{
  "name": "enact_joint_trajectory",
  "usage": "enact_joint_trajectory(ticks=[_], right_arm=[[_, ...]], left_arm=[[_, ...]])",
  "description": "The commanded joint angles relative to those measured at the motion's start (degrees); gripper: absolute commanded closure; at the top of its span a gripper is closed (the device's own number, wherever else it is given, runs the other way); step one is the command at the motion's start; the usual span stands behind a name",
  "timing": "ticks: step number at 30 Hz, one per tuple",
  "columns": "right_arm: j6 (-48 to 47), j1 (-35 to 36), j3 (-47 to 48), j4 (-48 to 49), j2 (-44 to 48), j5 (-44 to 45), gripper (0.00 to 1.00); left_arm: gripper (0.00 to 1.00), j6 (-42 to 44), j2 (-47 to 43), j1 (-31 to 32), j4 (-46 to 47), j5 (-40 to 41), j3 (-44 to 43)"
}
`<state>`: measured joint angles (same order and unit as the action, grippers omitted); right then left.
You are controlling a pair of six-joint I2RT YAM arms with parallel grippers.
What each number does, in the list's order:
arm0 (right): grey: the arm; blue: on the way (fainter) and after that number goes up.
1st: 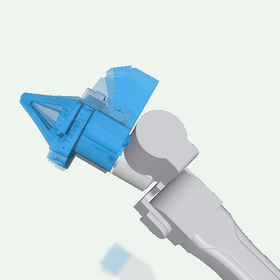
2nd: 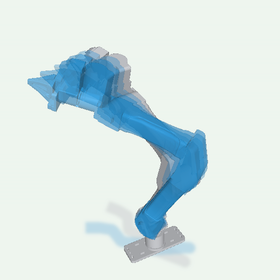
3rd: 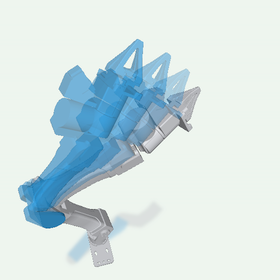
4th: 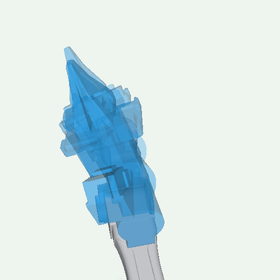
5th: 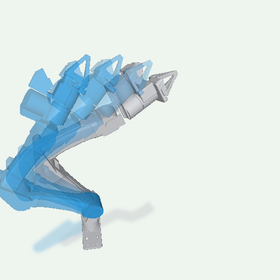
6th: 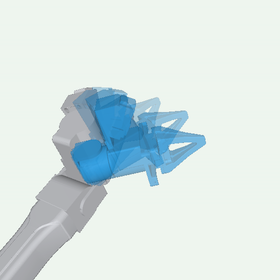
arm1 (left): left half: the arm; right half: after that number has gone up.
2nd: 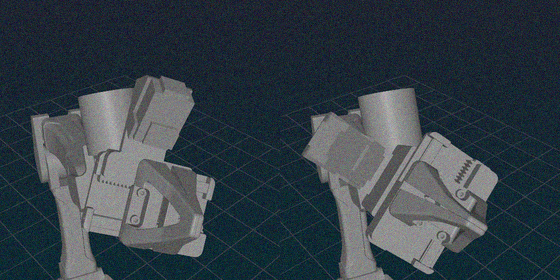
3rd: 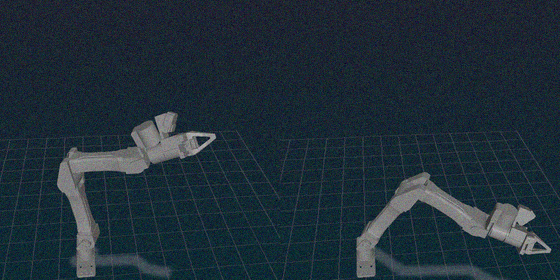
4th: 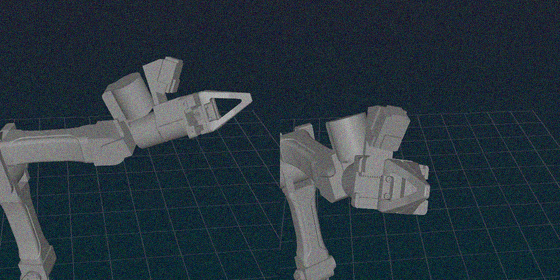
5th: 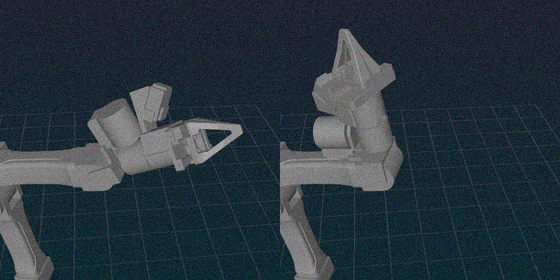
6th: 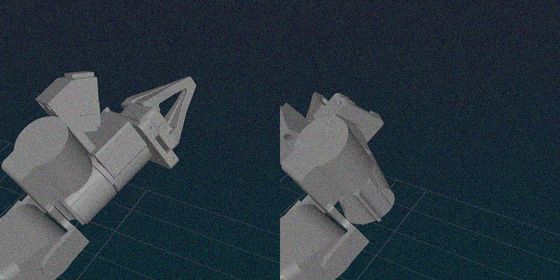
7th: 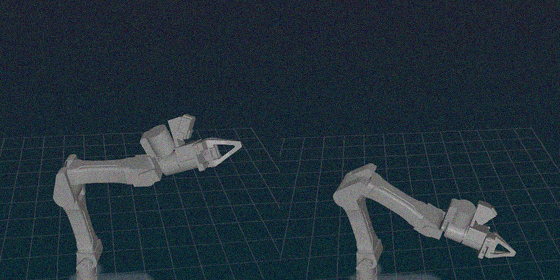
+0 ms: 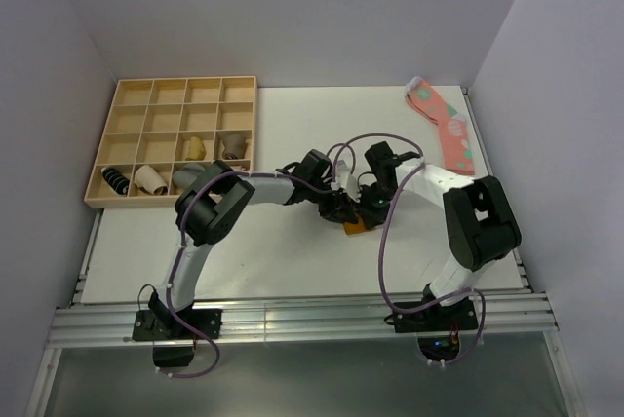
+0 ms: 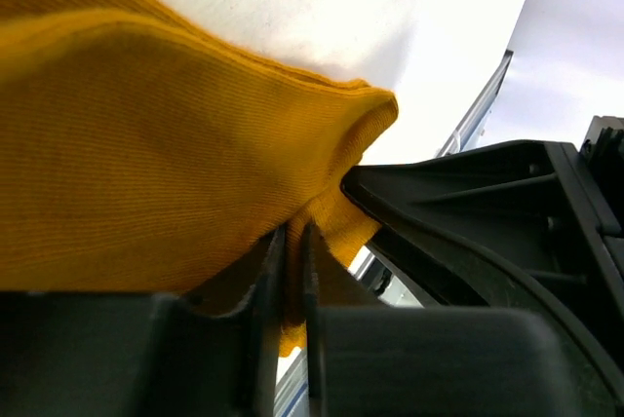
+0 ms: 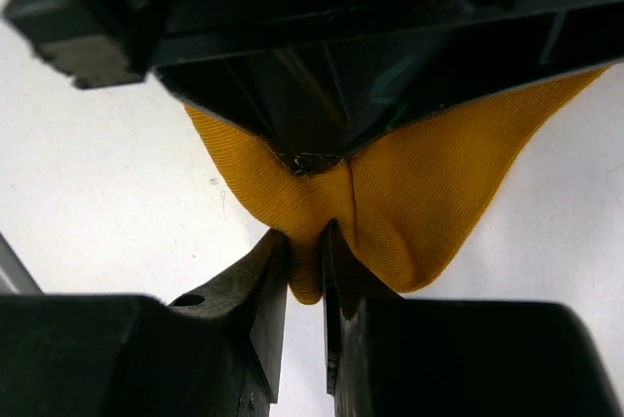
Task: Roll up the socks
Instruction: Roll the sock at the center of the board.
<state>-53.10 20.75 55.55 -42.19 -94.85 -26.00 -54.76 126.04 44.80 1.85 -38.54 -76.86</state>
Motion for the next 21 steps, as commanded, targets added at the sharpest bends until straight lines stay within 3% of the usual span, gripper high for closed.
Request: enact_joint_trajectory(ticks=[1,8,14,21], right_arm=[[0.90,0.61,1.22,-2.97,-3.94,-1.15,0.94],[-0.95,-0.01,4.48,-8.25,-7.02,-5.29,0.95],[-1.13,-0.98,6.94,-10.71,-8.33,-6.78,0.96],[0.19,-1.50,6.68,-8.96,-8.25,-5.73,0.97]], left_arm=[[0.82,1.59,-0.44,0.47,-3.79,6.29,3.81],[0.61,-3.77,-5.35,0.47,6.58,9.63,10.49],[0.59,-6.58,-8.96,0.38,10.72,16.55,14.89],[0.58,-7.81,-12.30,0.56,4.58,27.88,15.51]])
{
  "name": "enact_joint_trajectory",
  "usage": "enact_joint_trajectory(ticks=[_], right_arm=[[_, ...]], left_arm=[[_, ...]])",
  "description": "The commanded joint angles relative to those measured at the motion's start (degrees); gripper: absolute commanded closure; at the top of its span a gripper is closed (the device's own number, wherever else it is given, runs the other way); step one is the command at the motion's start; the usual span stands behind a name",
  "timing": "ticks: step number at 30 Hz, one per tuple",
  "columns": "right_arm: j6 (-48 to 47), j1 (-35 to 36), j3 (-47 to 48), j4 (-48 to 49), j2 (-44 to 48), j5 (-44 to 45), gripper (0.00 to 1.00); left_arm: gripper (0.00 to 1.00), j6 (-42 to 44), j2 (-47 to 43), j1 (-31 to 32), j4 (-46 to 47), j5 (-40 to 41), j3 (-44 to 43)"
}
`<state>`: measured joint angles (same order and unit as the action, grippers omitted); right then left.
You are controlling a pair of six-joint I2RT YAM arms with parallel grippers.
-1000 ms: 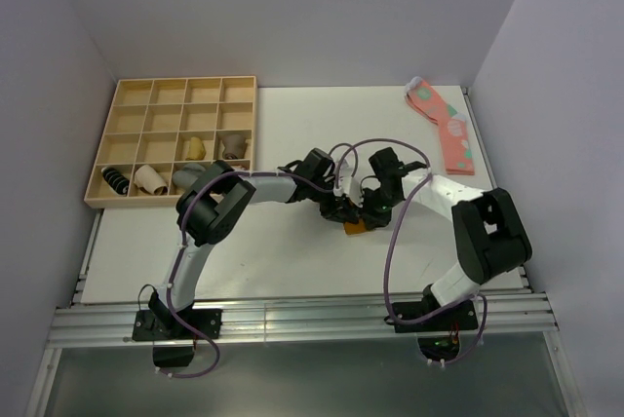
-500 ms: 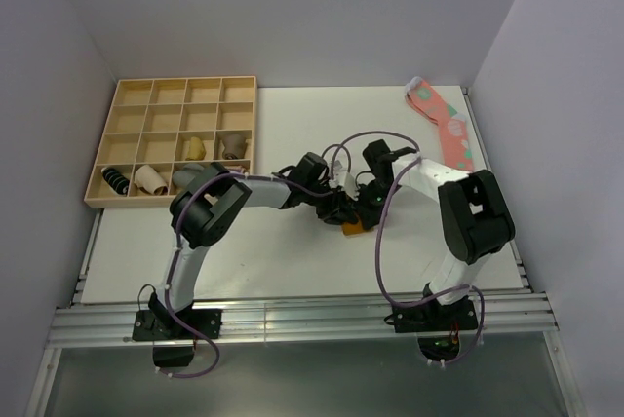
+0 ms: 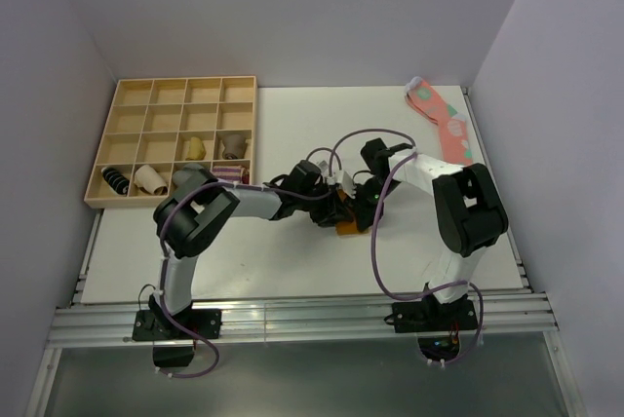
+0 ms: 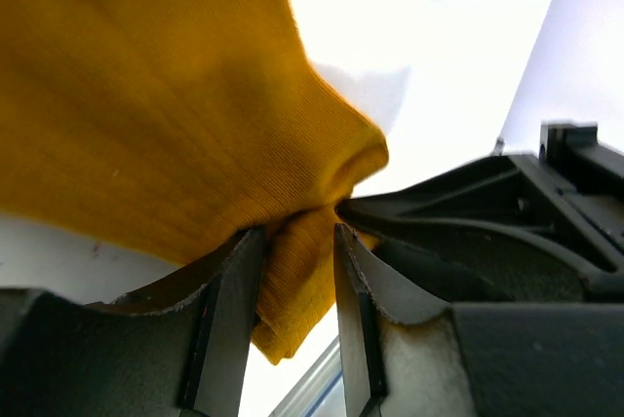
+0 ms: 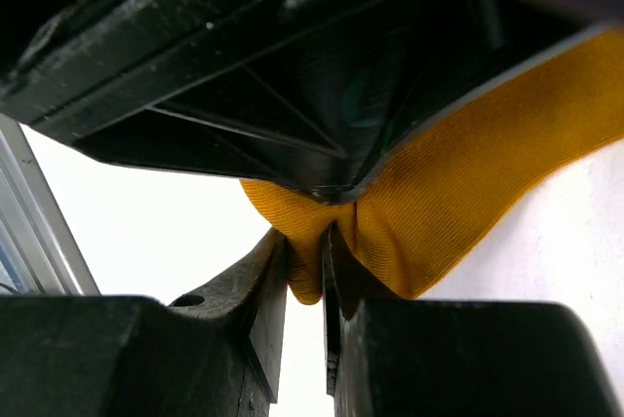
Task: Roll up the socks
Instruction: Roll the sock at the center of the board.
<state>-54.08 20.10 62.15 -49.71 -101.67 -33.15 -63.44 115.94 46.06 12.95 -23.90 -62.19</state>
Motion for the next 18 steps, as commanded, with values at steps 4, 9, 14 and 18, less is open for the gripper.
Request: enact_joint_trajectory(ticks=[4,9,14,18], right_arm=[[1.53,-1.03,-0.01,-1.26,-1.78,1.68,0.97],[1.61,-1.20,0.25,-1.44,-1.96,1.68,0.98],[1.35,-1.38,1.22,-2.75,-2.66,0.98,0.98],[1.09,-1.82,2.45,-4.07,-3.71,0.63,0.99]], left_arm=[[0.58,-0.80,-4.31,-0.62,-9.17,17.74,1.81],[0.55,-2.92,-6.16,-0.80,-9.08,20.21,3.74],[0.53,-4.14,-6.60,-0.71,-5.40,19.42,5.76],[0.52,-5.46,-8.45,-0.71,3.82,18.10,11.81]])
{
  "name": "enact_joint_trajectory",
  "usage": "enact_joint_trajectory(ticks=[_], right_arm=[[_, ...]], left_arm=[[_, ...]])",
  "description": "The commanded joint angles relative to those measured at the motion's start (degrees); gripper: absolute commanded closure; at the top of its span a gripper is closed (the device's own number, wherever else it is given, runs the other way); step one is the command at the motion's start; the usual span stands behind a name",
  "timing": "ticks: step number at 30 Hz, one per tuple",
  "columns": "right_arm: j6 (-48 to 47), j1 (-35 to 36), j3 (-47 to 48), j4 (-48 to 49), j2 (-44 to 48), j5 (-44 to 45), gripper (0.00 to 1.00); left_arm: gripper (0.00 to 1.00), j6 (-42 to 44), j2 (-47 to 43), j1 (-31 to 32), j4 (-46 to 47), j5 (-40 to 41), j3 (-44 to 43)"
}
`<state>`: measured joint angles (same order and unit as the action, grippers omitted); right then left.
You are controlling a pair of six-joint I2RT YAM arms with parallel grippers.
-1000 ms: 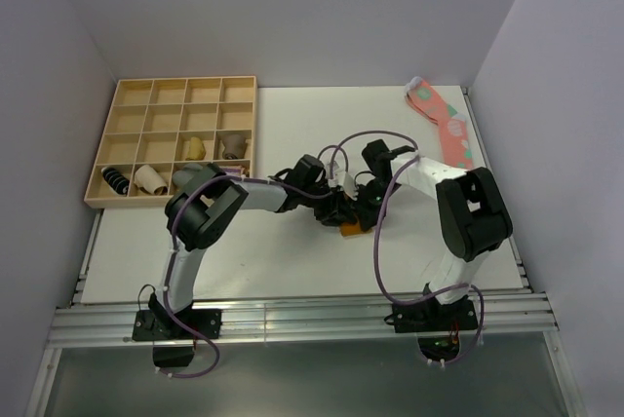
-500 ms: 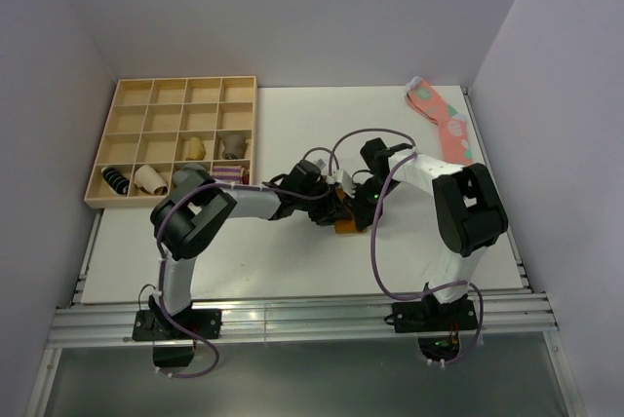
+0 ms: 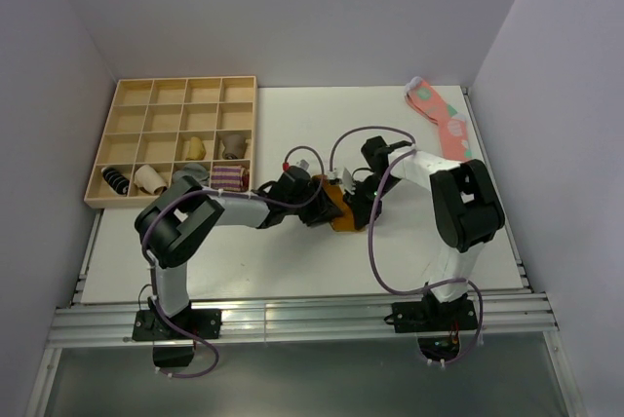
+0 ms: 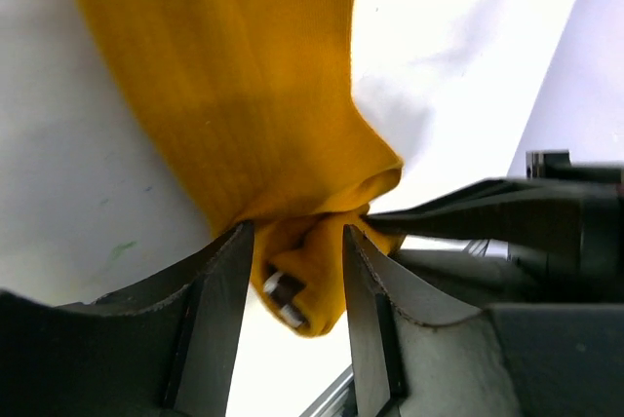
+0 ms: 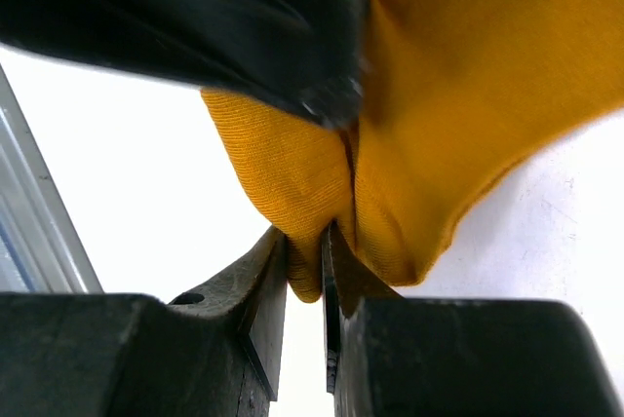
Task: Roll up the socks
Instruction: Roll the sock at the center of the board.
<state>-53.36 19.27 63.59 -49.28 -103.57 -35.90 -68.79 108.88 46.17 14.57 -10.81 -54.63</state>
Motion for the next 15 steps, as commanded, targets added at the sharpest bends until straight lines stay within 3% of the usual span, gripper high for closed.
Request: enact_joint_trajectory(ticks=[1,10,15], right_arm=[[0.37,-1.07,1.18,-4.86,-2.07,3.38,0.99],[-0.95,-1.25,5.30,-11.10,-5.67,1.98,0.99],[-1.57,-1.34,8.65,-16.55,-7.87,1.10,0.99]], left_arm=[[0.51,-0.02,-1.56,-0.91,4.05,4.66,5.23],[0.52,0.24,-2.18,-0.65,18.82,4.57,12.62],[0.53,5.94,-3.23,0.49,22.96,7.37,14.20]])
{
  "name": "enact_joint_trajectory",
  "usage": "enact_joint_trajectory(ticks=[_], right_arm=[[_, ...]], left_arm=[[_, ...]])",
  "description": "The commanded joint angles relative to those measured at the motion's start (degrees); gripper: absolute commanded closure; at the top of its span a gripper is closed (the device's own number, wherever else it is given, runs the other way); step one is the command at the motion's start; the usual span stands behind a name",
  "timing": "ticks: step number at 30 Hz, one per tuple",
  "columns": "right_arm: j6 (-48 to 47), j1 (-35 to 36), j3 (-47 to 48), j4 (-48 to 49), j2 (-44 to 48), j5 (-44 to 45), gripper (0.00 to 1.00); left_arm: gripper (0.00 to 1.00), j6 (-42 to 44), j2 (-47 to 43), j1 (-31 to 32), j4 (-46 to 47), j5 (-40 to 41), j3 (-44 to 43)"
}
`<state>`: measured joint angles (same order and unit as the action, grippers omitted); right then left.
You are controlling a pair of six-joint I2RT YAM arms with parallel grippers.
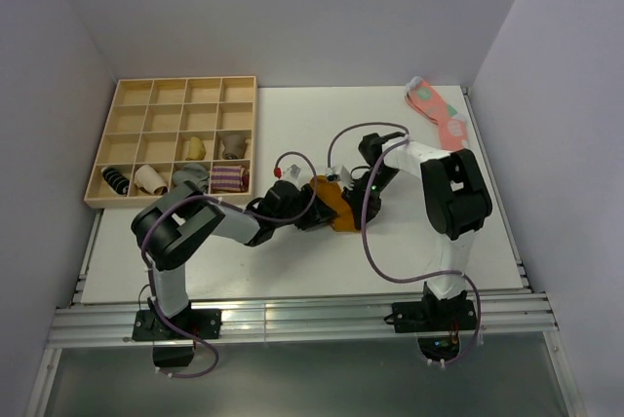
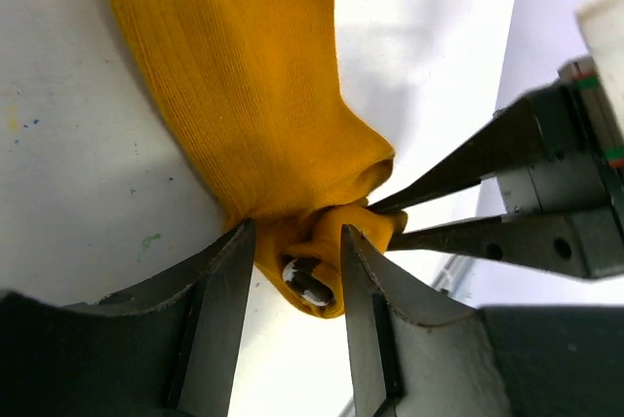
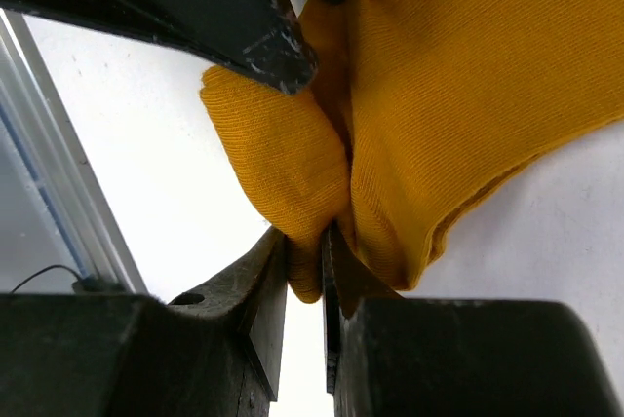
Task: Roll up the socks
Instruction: Roll the sock at the center of the board.
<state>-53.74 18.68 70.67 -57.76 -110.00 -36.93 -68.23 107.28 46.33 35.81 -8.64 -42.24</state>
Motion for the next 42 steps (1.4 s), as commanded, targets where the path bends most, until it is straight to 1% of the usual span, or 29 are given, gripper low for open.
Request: enact_joint_trajectory(ticks=[1,10,14,16,20,24,31,36,42], right_arm=[[-1.11,-0.75,1.66,-8.33,-1.45,2.12,0.99],[-0.14,-0.66,4.20,-11.85,-3.20,3.09,0.99],[0.12,-0.66,6.49,-14.48,-6.10,2.83,0.98],[1.35,-0.57,7.11,-14.49,-6.63,3.00,0.99],[2.93,-0.22,8.34,-14.58,-7.34,3.44,0.98],[4.77,0.39,9.66,-15.80,-8.39,4.23,0.98],[5.66,1.19,11.94,-18.88,-10.85,4.76,0.97],[6.28,1.63,13.35,-19.50,-11.82,4.76,0.97],[6.63,1.89,14.40,-19.94,-13.05,4.41,0.96]], left_arm=[[0.53,6.52,-2.08,0.61,2.33,6.70,1.90],[0.55,18.82,-6.99,3.86,9.36,10.75,4.71],[0.56,26.99,-9.55,7.01,13.75,11.02,6.64],[0.56,30.85,-10.25,8.07,13.06,9.97,6.03],[0.56,35.16,-9.73,10.97,10.42,9.17,3.40],[0.56,38.69,-8.32,12.82,6.21,11.54,0.85],[0.54,44.66,-5.51,14.40,2.34,13.48,-2.05],[0.55,46.95,-2.53,15.02,0.49,13.57,-3.73],[0.55,46.69,-0.32,15.37,1.19,13.22,-3.38]])
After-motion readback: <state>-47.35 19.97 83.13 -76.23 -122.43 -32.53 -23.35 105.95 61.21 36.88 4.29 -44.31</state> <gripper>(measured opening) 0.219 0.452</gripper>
